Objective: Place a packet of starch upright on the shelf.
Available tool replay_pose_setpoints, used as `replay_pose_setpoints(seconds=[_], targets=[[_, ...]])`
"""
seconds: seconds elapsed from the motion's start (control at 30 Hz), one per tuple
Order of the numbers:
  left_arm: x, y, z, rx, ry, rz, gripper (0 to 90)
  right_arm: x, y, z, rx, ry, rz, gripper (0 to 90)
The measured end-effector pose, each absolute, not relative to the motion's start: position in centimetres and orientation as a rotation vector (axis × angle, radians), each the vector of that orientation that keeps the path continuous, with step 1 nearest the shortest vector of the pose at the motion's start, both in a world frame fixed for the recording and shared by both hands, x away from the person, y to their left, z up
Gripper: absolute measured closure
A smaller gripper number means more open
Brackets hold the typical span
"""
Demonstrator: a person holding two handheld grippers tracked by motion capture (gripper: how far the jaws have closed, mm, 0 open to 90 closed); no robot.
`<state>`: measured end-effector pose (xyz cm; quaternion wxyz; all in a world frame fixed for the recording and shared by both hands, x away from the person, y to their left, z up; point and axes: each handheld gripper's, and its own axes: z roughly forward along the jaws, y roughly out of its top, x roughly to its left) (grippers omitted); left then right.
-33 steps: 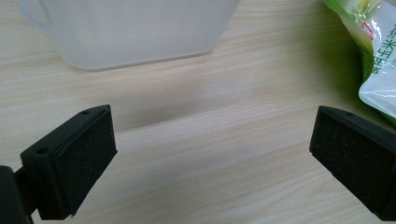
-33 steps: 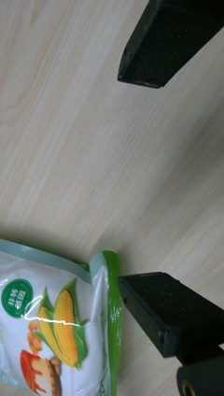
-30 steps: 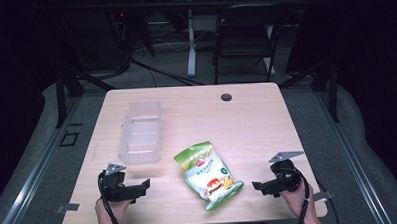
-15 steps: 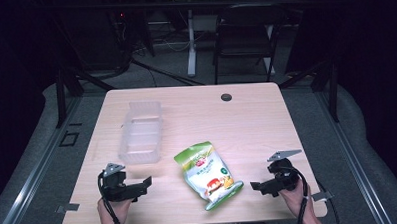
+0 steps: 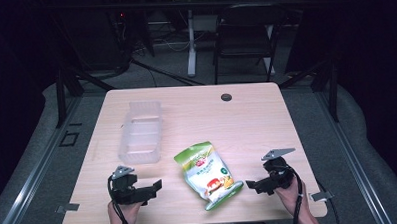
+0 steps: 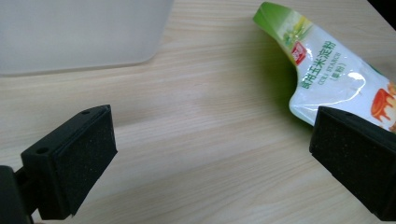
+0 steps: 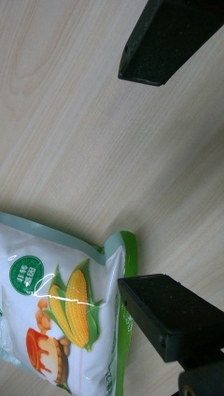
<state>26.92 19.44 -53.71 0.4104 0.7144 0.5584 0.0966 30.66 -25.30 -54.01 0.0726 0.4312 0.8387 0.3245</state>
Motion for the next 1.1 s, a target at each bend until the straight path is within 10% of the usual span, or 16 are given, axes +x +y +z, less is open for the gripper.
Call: replay_pose_setpoints(seconds=[0.73,1.1], targets=[[29.2,14.7,-54.8,1.82,1.292,0.14,8.6,30.4,-25.7,-54.1,1.326,2.502,0.951,2.8],[30.5,13.1,-55.5,1.821,1.24,0.058,36.3,30.2,-25.9,-54.1,1.328,2.513,0.937,3.1]])
